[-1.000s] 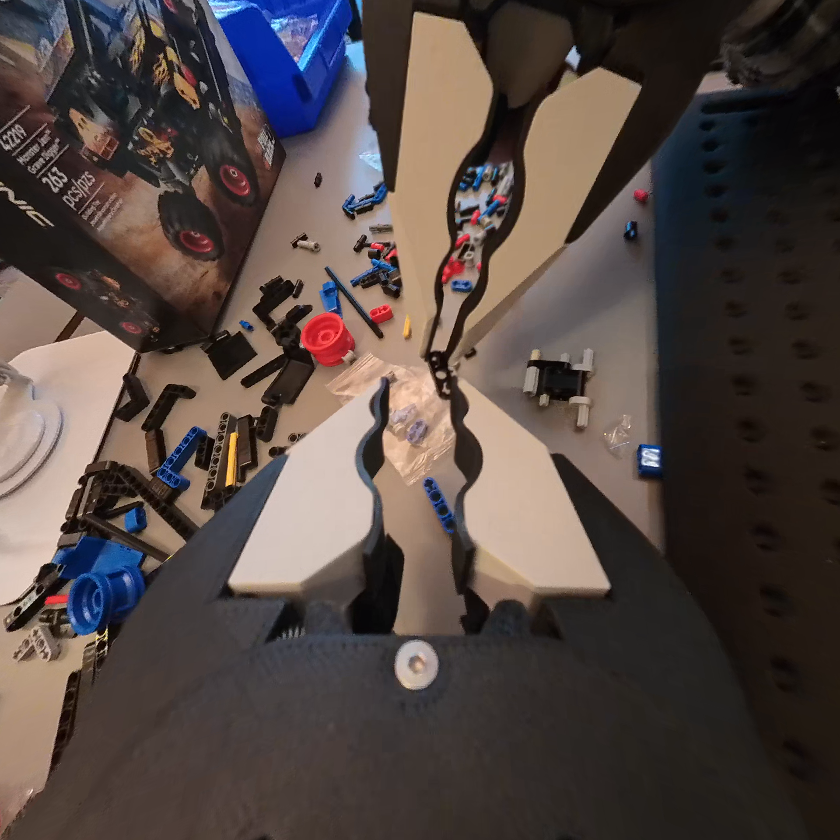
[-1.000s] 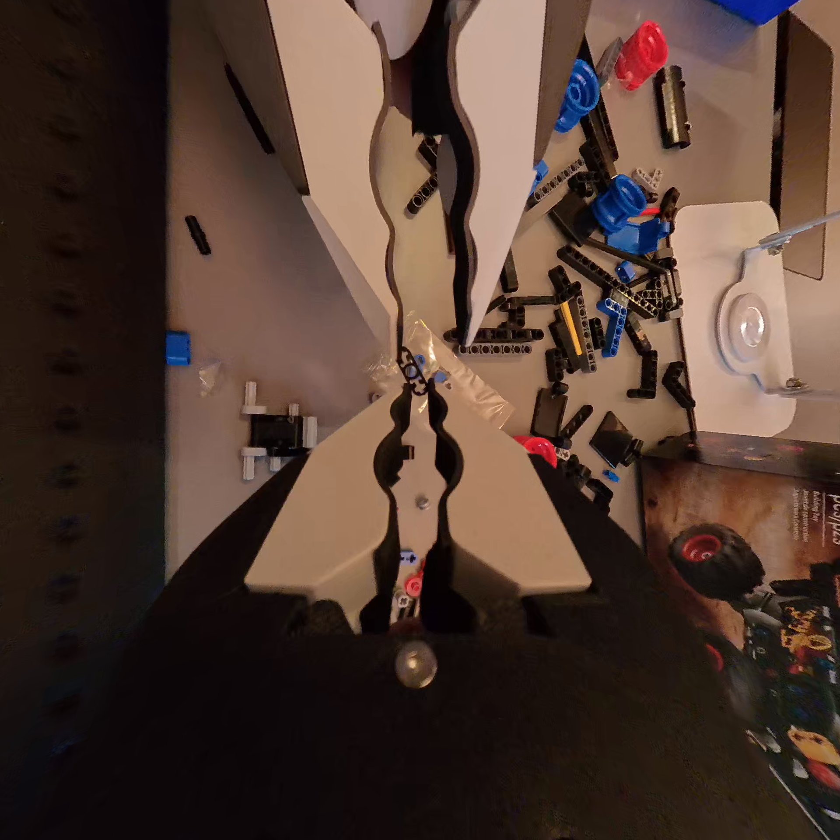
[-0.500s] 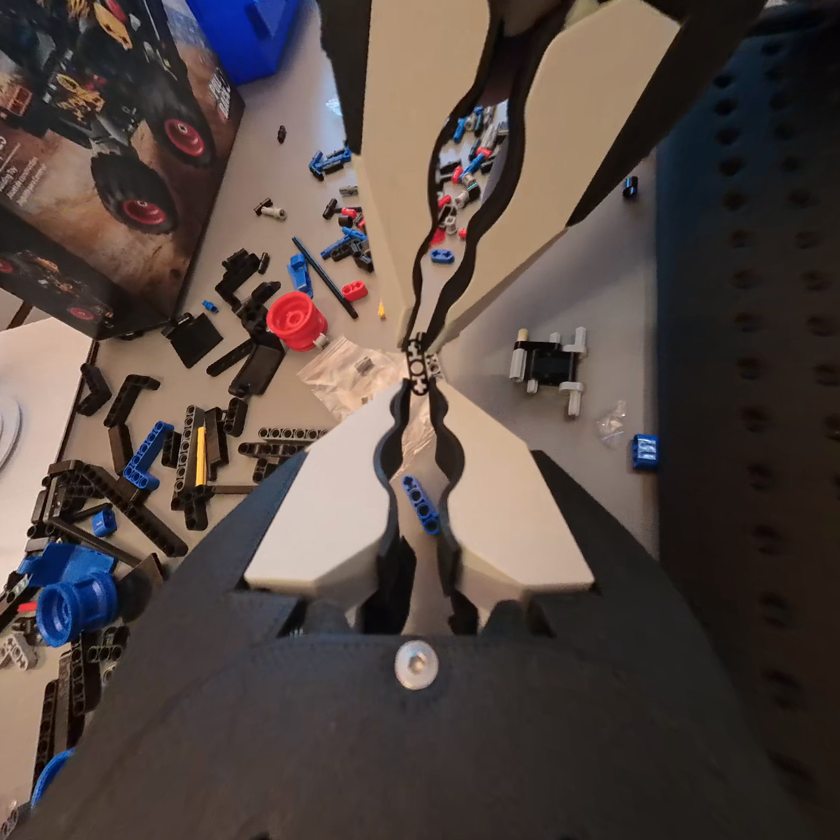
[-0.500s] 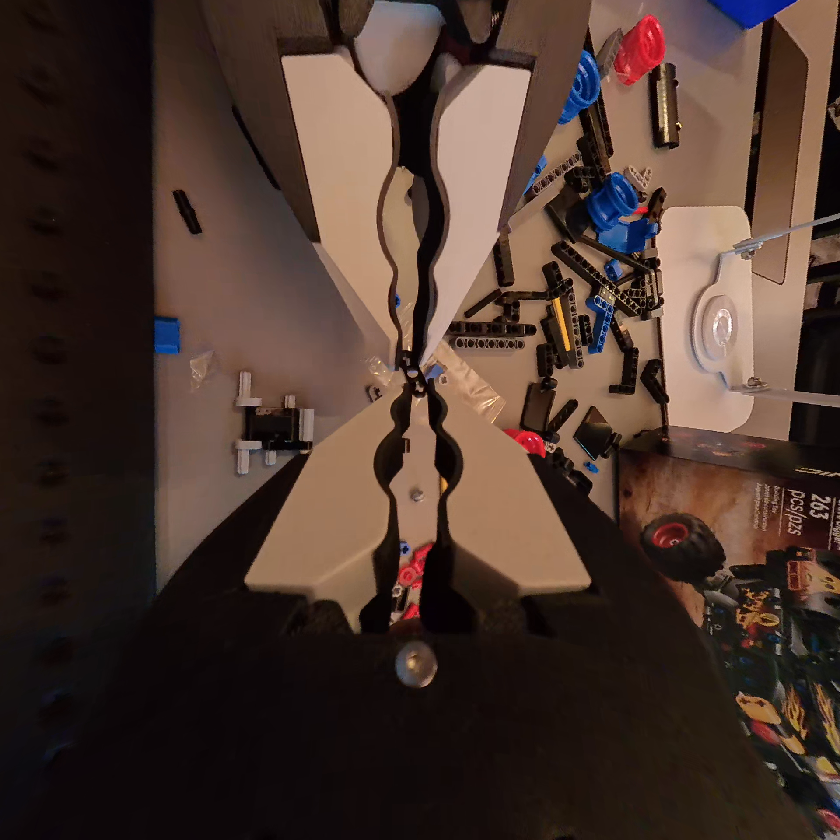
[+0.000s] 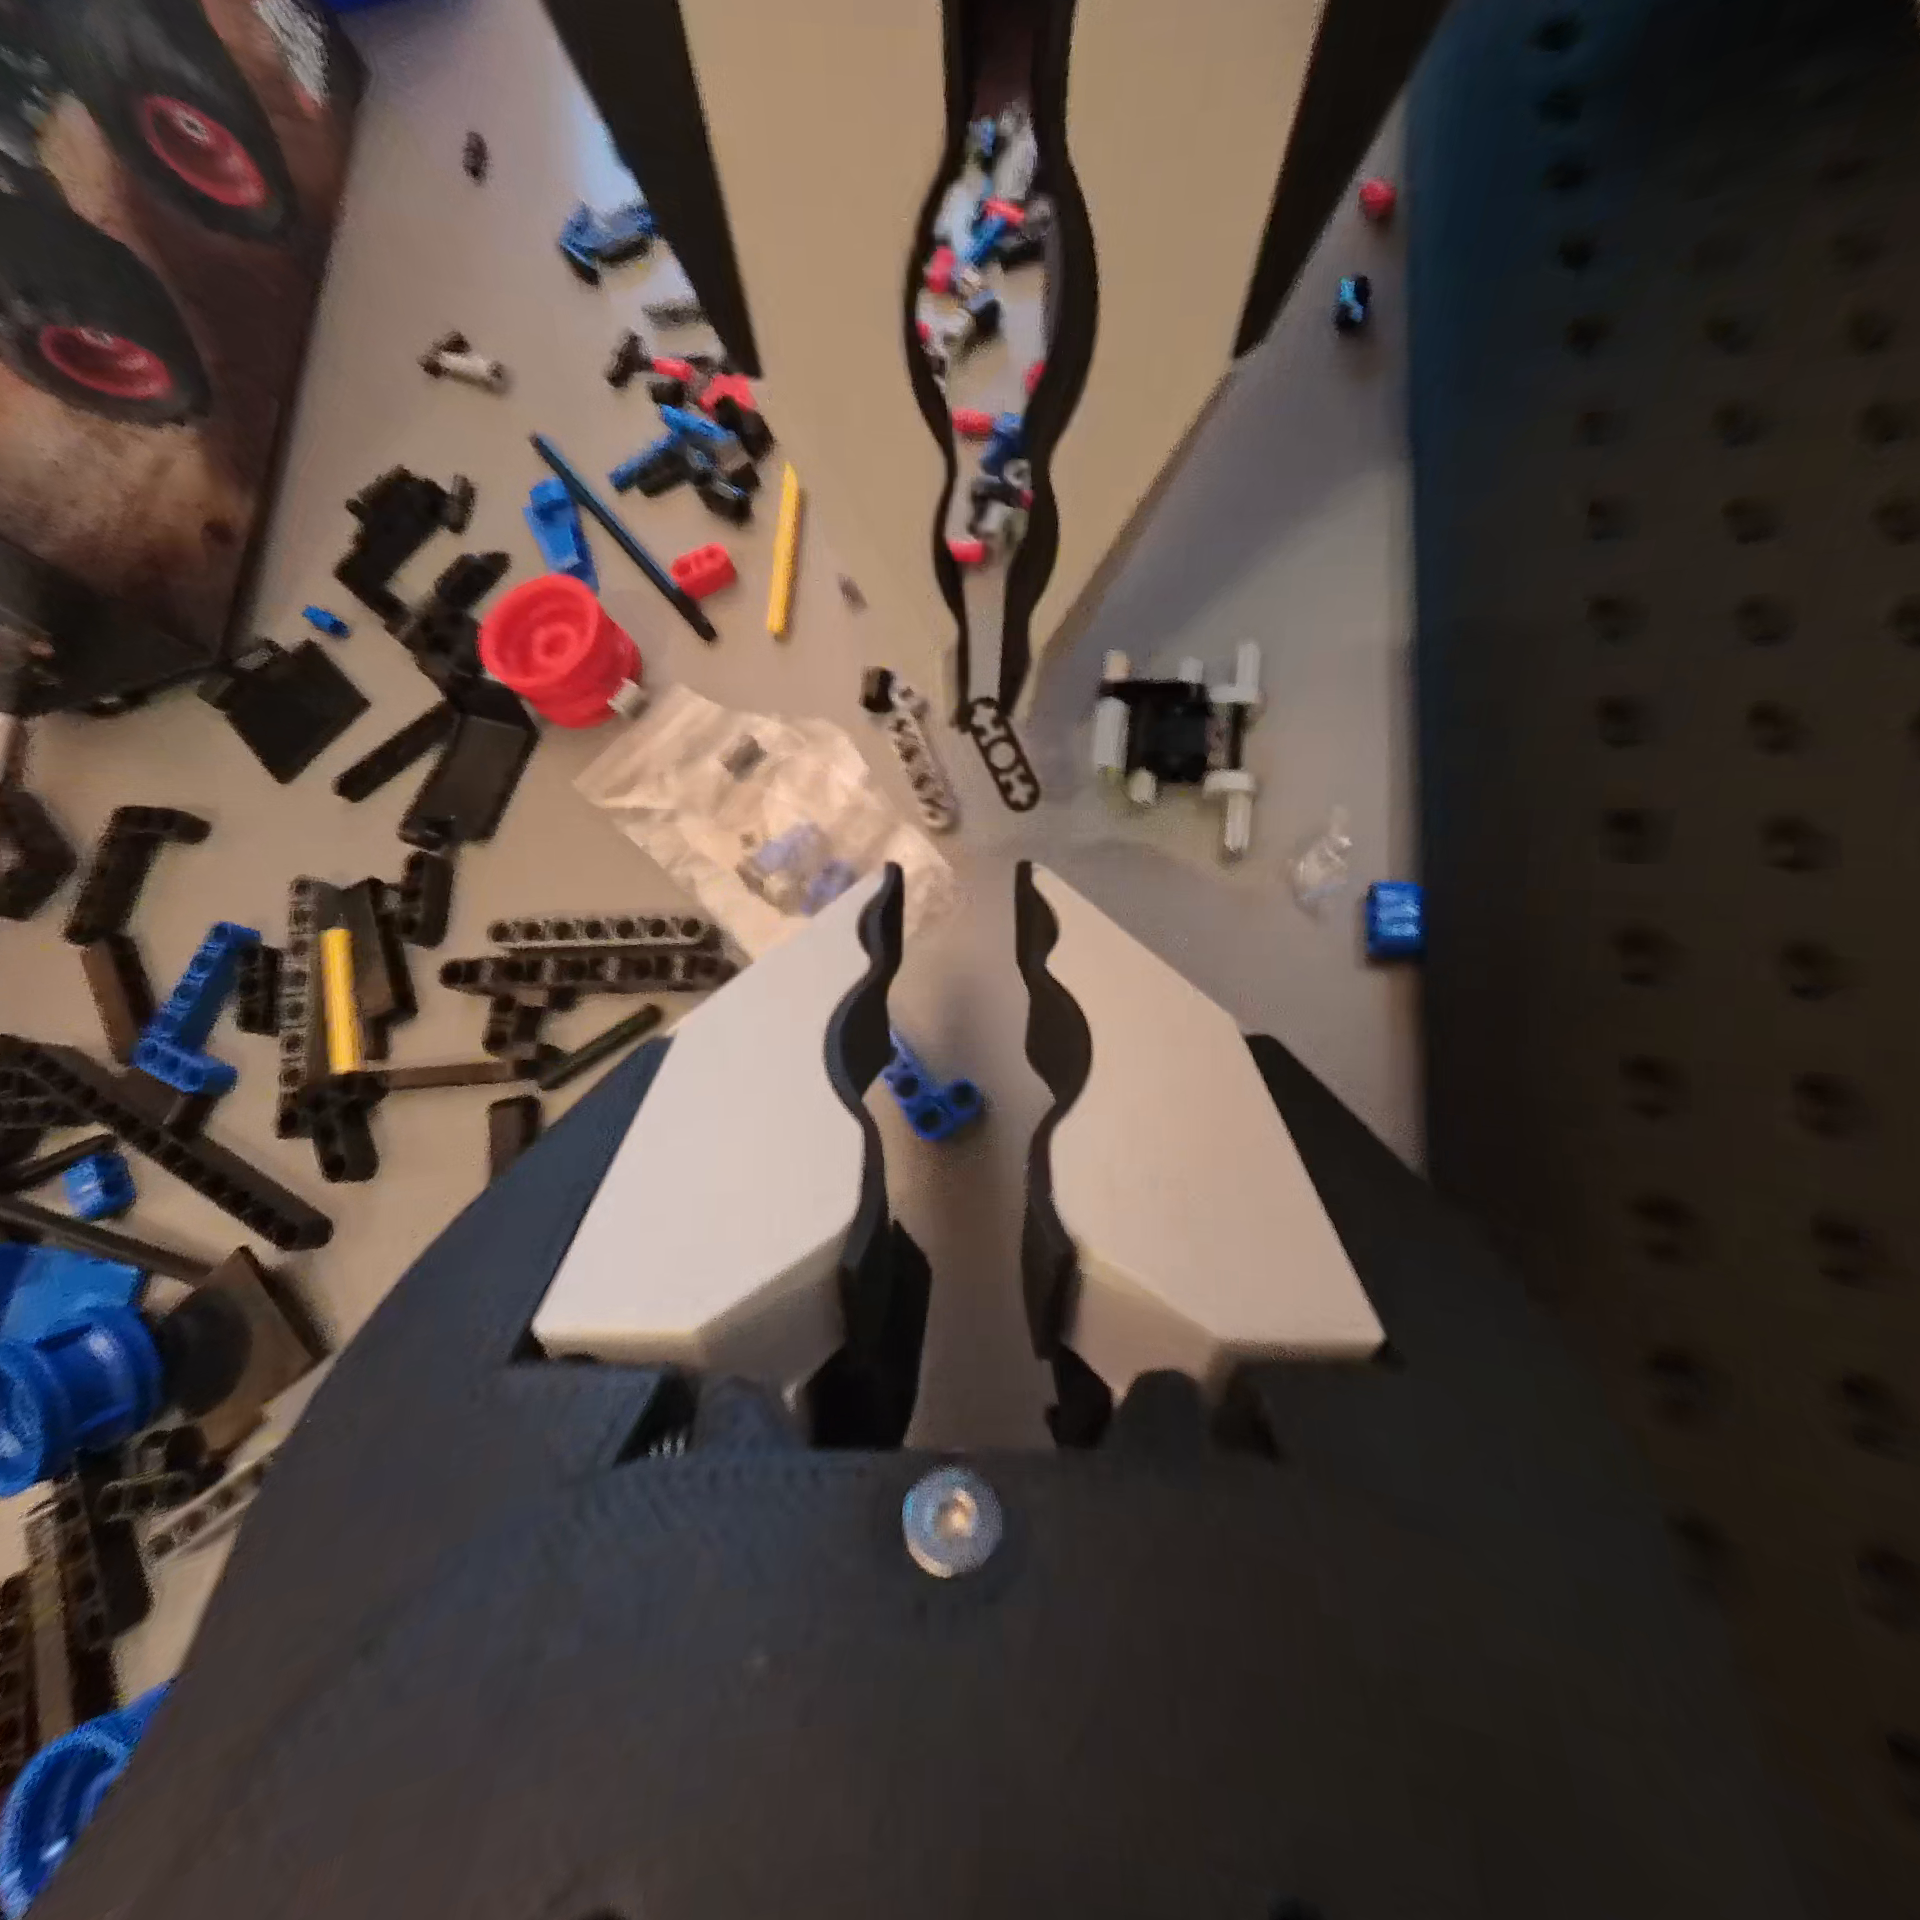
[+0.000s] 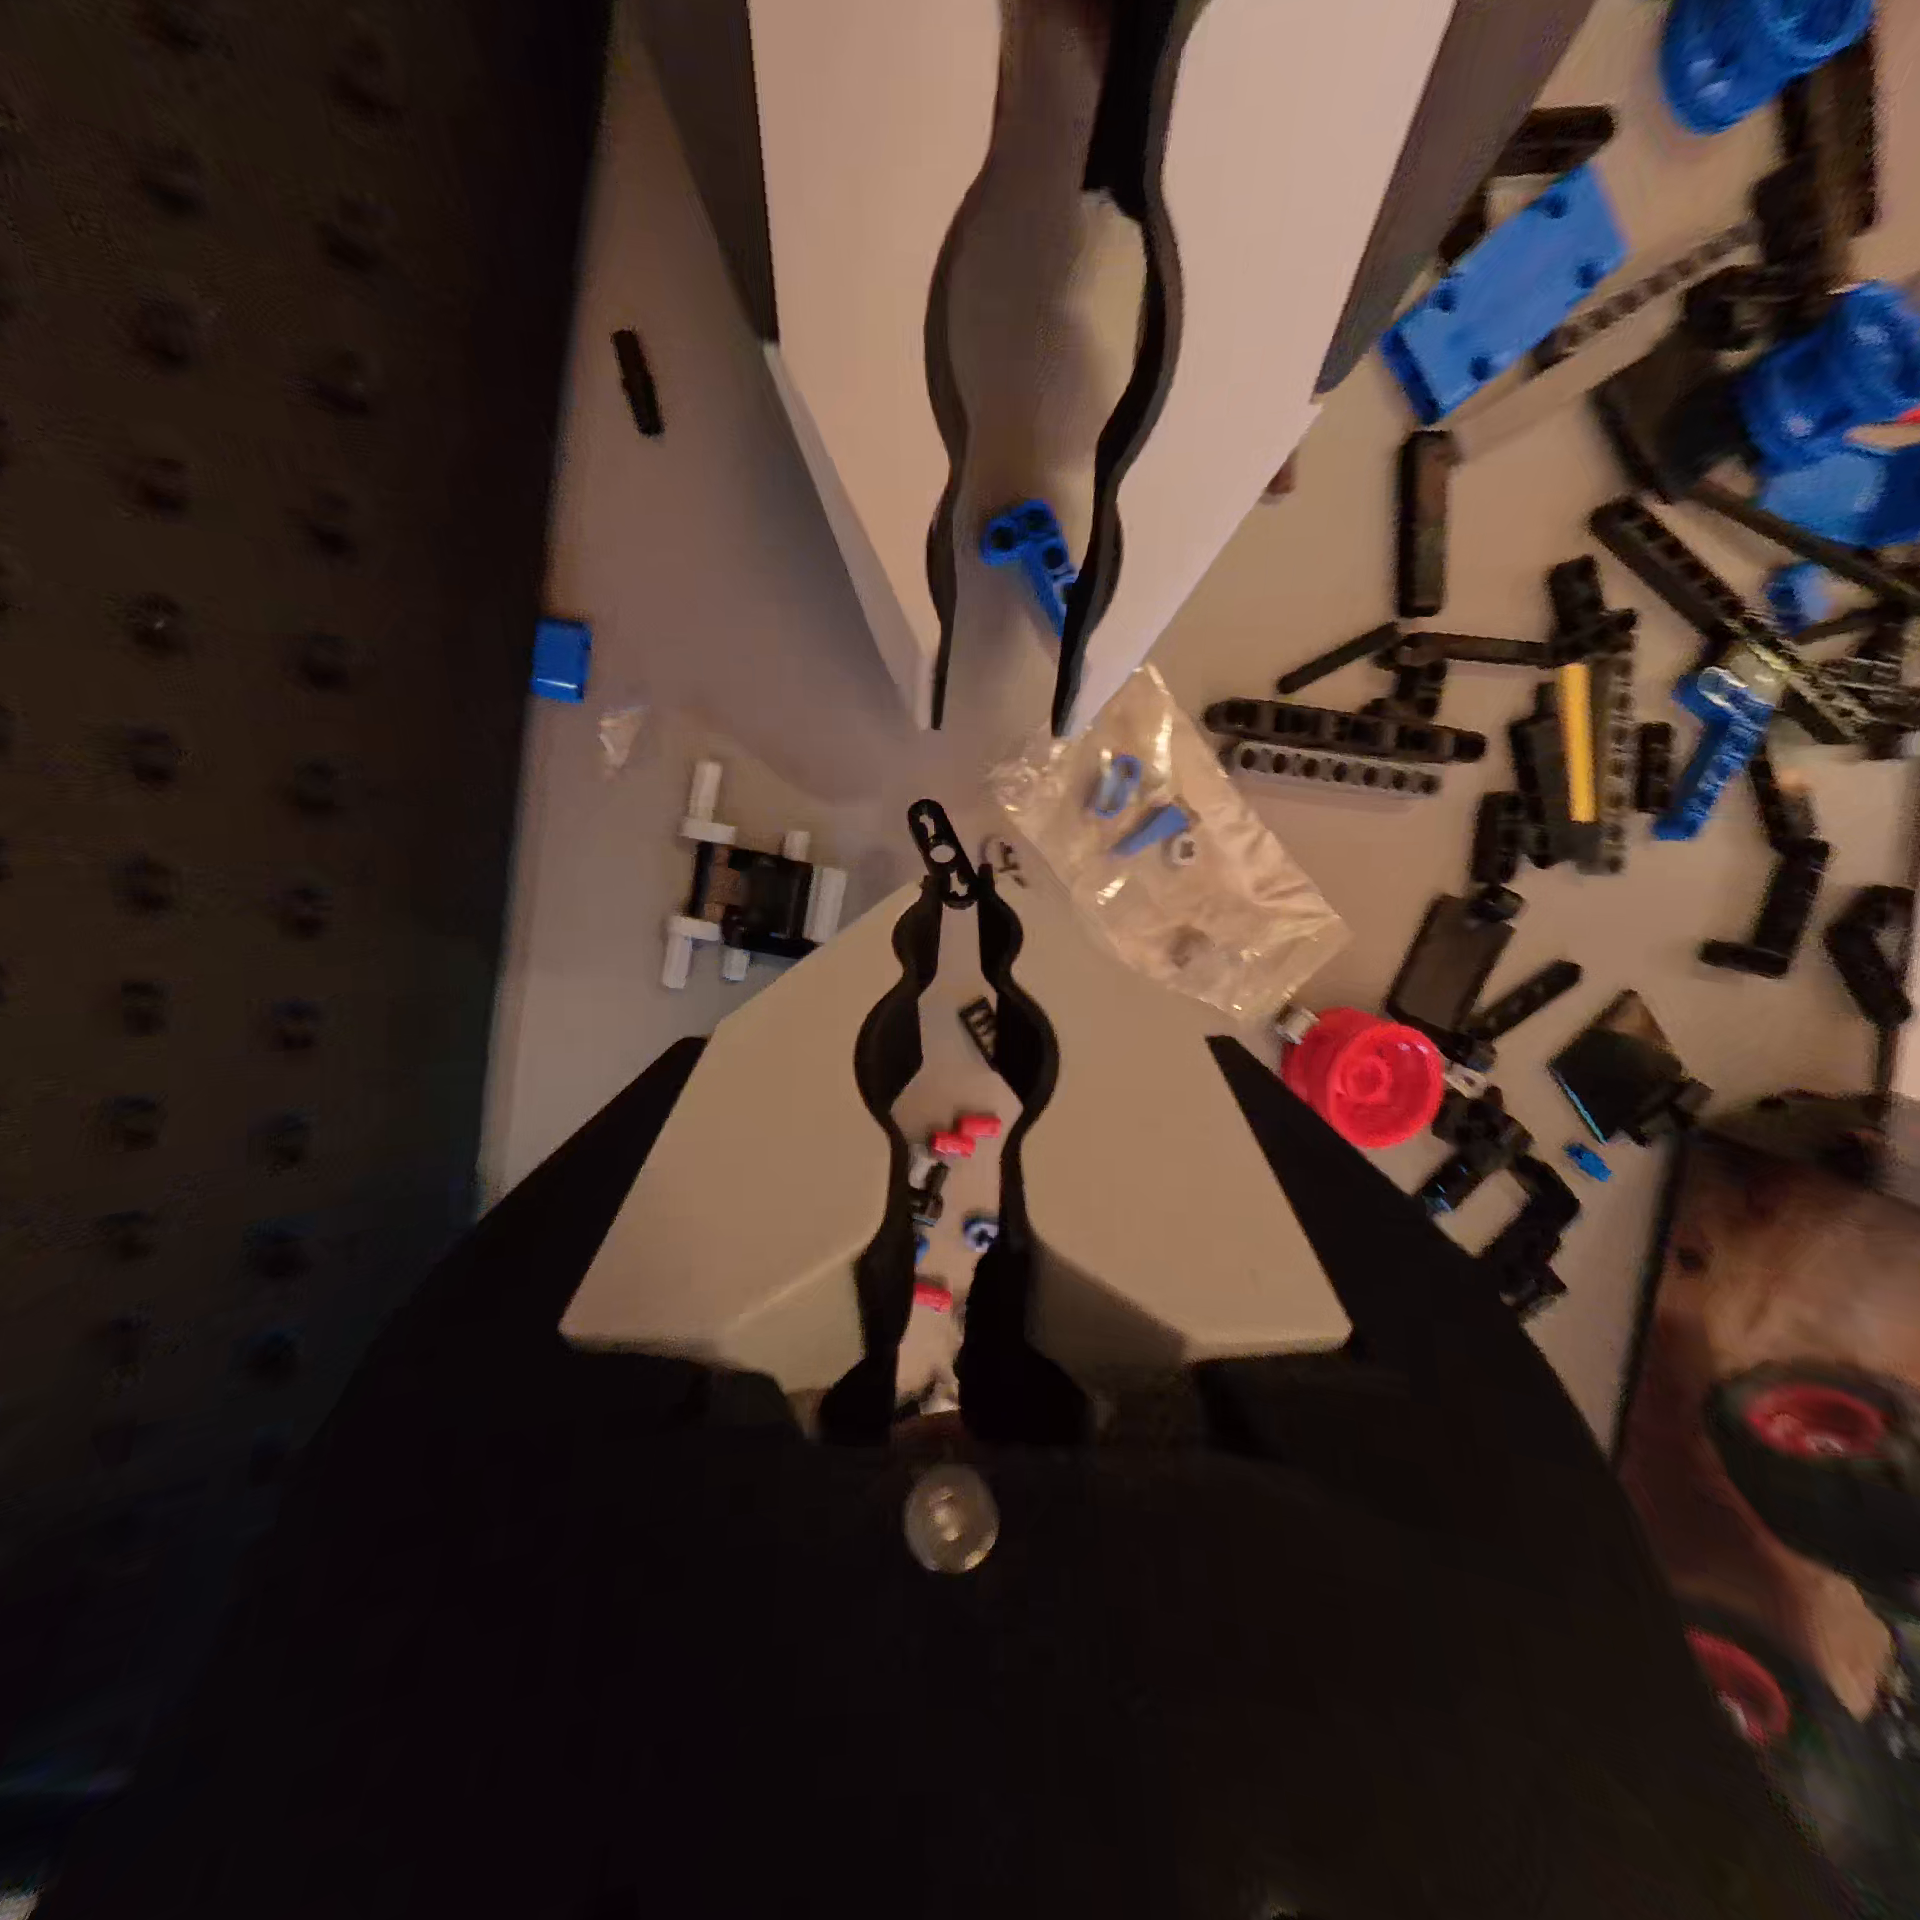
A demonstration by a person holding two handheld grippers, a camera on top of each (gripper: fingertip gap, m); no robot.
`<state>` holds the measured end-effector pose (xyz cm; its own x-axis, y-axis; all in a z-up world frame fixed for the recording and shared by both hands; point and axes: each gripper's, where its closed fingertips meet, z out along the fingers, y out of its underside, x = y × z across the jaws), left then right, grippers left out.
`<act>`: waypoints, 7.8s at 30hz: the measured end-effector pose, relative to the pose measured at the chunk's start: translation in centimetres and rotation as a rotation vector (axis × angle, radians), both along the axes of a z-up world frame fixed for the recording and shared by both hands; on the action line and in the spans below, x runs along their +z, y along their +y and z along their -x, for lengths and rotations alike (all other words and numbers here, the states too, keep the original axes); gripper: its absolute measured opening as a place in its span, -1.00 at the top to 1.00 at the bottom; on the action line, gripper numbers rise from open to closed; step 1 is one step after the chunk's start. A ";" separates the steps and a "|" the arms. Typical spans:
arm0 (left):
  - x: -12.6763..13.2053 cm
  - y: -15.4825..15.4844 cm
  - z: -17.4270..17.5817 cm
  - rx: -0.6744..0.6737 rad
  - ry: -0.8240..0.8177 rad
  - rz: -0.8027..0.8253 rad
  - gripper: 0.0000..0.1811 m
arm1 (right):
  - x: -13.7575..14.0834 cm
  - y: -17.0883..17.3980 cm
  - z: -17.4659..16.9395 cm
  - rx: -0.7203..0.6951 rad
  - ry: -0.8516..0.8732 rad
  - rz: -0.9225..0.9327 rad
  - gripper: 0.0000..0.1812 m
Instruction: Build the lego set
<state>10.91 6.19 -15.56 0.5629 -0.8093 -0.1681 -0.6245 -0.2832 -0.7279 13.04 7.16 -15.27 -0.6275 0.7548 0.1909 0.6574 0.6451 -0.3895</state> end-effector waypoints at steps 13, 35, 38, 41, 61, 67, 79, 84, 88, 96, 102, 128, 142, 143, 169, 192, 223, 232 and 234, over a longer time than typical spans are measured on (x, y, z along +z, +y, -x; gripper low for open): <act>-1.4 -2.5 -1.3 -0.119 0.007 0.102 0.83 | -2.1 -3.9 -0.5 0.195 -0.326 0.285 0.94; -2.3 -2.9 -2.4 -0.123 0.046 0.144 0.92 | -1.8 -3.0 -0.2 0.140 -0.368 0.487 0.94; -2.2 -2.7 -2.3 -0.102 0.015 0.159 0.92 | -1.2 -3.0 0.2 0.132 -0.337 0.530 0.94; -1.9 -2.5 -2.5 -0.092 -0.036 0.181 0.93 | 0.1 -3.3 0.9 0.119 -0.284 0.628 1.00; 0.2 -1.9 -2.3 -0.020 -0.340 0.363 0.93 | 0.5 -2.5 0.5 0.141 0.086 0.292 0.96; 1.4 -2.0 -2.3 -0.025 -0.457 0.397 0.93 | 1.5 -2.6 0.6 0.163 0.156 0.255 0.93; 1.7 -1.9 -1.8 -0.001 -0.478 0.402 0.94 | 0.9 -2.3 0.8 0.202 0.134 0.169 0.97; 0.0 -2.5 -1.9 0.002 -0.299 0.336 0.92 | -1.1 -2.7 0.5 0.222 -0.072 0.257 0.98; -1.1 -2.7 -1.5 0.015 -0.241 0.344 0.93 | -2.3 -2.9 0.7 0.222 -0.196 0.340 0.97; -2.4 -2.9 -1.1 0.007 -0.127 0.323 0.97 | -2.8 -3.2 0.8 0.246 -0.255 0.368 0.95; -2.5 -2.7 -1.1 -0.004 -0.083 0.294 1.00 | -2.7 -3.0 0.5 0.235 -0.242 0.317 0.82; -2.2 -1.9 -1.4 -0.040 -0.026 0.278 0.93 | -2.2 -1.7 -3.2 -0.139 0.110 0.298 0.74; -2.4 -1.9 -2.3 -0.078 -0.025 0.265 0.97 | -2.4 -2.0 -2.5 -0.170 0.160 0.336 0.76; -2.4 -1.9 -2.3 -0.081 -0.023 0.265 0.97 | -2.4 -1.9 -2.4 -0.172 0.162 0.335 0.76; -2.3 -0.9 -2.2 -0.062 0.033 0.207 0.87 | -2.5 -1.1 -2.5 -0.173 0.178 0.344 0.76; -2.3 -0.9 -2.6 -0.137 0.043 0.161 0.93 | -2.5 -1.0 -2.1 -0.145 0.187 0.352 0.76; -2.3 -1.0 -2.8 -0.169 0.044 0.139 0.93 | -2.5 -1.1 -2.1 -0.133 0.186 0.358 0.73; -2.3 -1.1 -2.8 -0.174 0.045 0.137 0.92 | -2.2 -0.6 -3.1 -0.144 0.181 0.347 0.74; -2.3 -1.1 -2.8 -0.174 0.045 0.136 0.93 | -2.3 -0.6 -3.1 -0.144 0.182 0.348 0.80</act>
<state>13.71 5.14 -17.86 0.4070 -0.9106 -0.0727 -0.7036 -0.2617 -0.6607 16.10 6.59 -17.59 -0.4902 0.8716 0.0064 0.6320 0.3605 -0.6860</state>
